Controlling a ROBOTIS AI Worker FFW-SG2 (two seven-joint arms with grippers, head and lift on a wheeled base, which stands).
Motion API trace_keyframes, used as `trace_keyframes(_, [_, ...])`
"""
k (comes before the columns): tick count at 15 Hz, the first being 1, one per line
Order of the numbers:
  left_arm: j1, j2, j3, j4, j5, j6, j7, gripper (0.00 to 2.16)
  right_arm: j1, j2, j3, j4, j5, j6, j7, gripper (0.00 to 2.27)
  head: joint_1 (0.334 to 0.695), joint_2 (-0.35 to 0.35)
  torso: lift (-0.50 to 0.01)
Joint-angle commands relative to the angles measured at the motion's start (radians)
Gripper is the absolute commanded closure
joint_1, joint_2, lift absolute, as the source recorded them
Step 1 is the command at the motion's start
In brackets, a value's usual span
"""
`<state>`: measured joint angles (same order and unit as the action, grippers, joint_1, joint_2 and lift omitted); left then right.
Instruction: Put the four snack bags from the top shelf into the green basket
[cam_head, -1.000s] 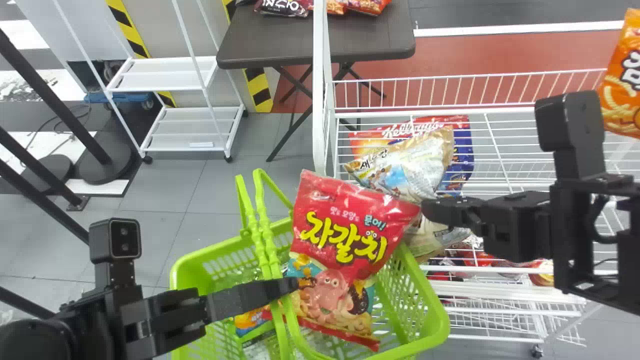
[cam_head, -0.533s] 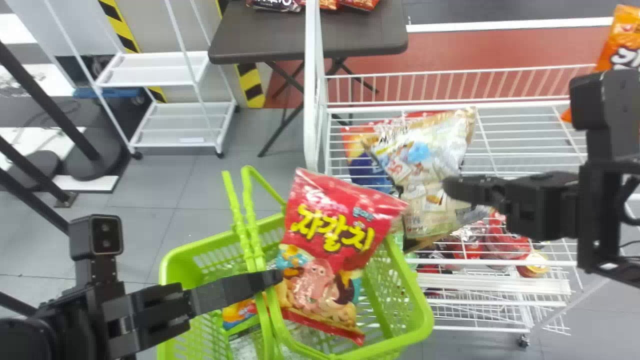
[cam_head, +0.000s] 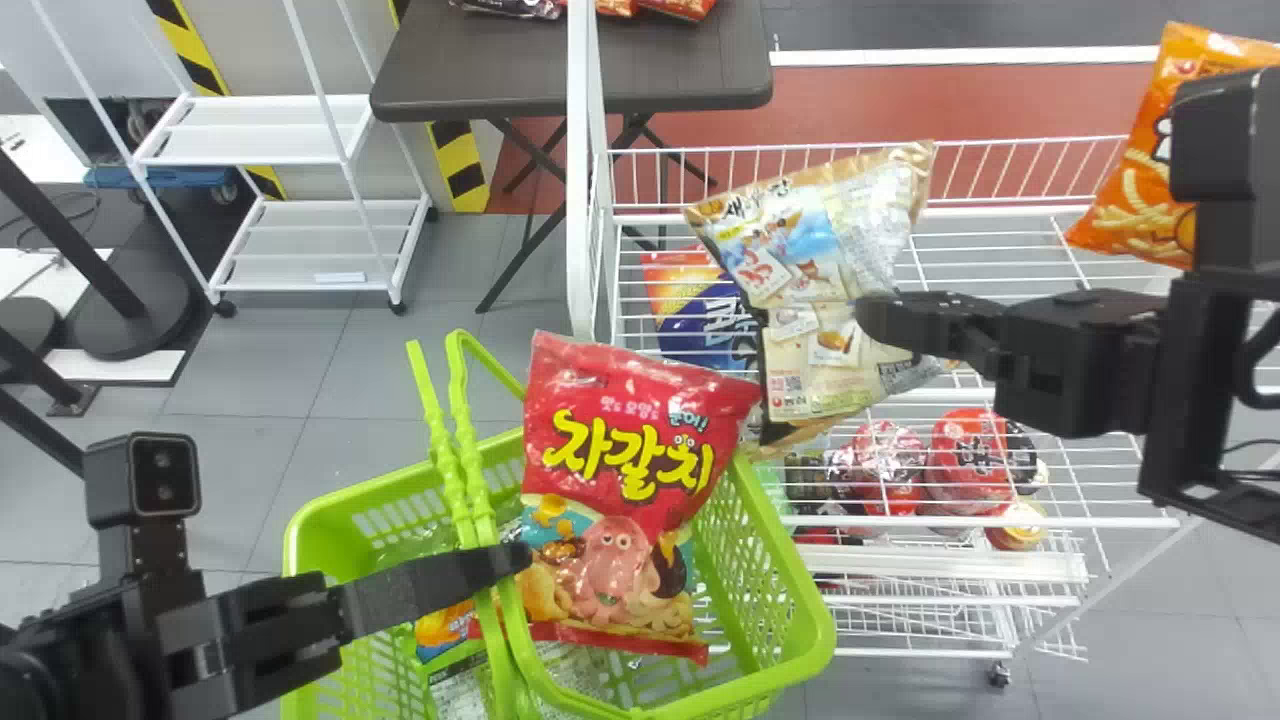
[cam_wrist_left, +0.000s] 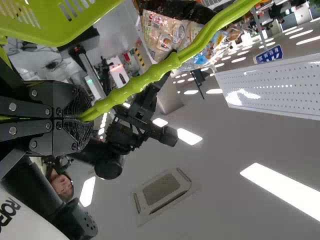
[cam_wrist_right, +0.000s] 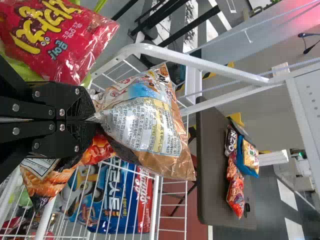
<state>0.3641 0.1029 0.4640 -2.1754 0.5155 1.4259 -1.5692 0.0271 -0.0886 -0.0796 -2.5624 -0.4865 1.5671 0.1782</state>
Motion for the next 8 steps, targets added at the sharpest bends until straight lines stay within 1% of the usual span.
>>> trace_keyframes(1, [-0.001,0.000,-0.013,-0.003,0.000,0.000,-0.011,2.15,-0.012,0.020,0.030,0.001,-0.004,0.005,-0.002,2.26,0.695,0.077,-0.003])
trace_keyframes(5, [-0.001,0.000,-0.038,-0.007,0.000,0.000,-0.011,2.15,-0.019,0.047,0.096,0.007,0.008,0.005,-0.003,2.26,0.695,0.114,-0.003])
trace_keyframes(7, [-0.001,0.001,-0.044,-0.020,0.005,0.000,-0.011,2.15,-0.022,0.047,0.159,0.031,0.042,0.005,-0.005,2.26,0.695,0.135,-0.003])
trace_keyframes(8, [-0.001,0.001,-0.047,-0.023,0.008,0.003,-0.011,2.15,-0.022,0.049,0.175,0.050,0.042,0.005,-0.005,2.26,0.695,0.144,-0.003])
